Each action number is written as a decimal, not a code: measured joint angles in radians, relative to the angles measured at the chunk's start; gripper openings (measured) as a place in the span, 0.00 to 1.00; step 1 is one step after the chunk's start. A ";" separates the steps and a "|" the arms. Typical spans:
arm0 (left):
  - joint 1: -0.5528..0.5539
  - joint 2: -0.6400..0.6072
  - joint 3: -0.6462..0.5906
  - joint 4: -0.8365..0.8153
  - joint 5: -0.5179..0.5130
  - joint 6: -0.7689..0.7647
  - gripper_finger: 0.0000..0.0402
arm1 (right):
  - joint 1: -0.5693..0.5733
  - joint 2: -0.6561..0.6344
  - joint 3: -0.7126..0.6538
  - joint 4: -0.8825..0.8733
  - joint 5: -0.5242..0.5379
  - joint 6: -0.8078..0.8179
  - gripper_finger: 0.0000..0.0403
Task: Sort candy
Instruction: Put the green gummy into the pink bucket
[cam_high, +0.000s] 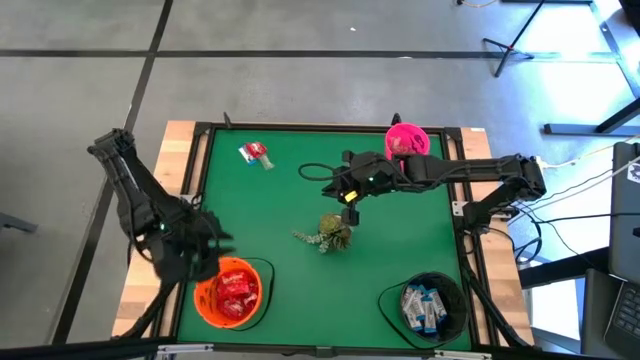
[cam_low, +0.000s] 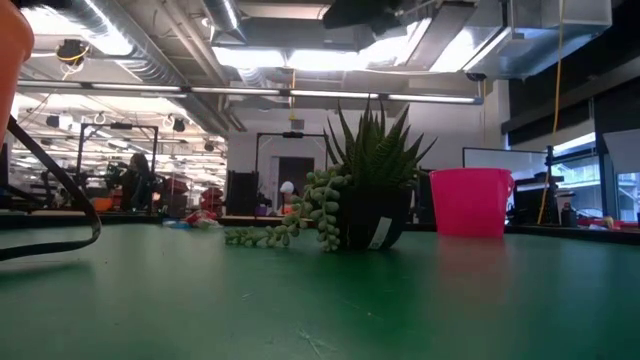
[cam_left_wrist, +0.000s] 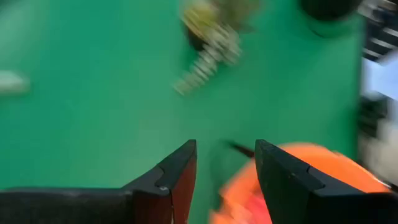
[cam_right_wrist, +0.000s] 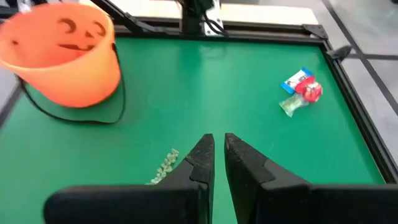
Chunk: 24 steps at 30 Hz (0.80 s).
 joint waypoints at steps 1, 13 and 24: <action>0.027 -0.011 0.000 -0.020 -0.027 0.035 0.38 | 0.000 -0.009 0.000 0.000 -0.006 -0.003 0.09; 0.533 -0.206 -0.110 0.029 -0.015 0.463 0.41 | -0.009 -0.040 -0.006 0.023 -0.013 -0.038 0.09; 1.077 -0.161 -0.281 0.431 0.401 0.853 0.47 | -0.054 -0.153 -0.220 0.156 -0.038 0.010 0.09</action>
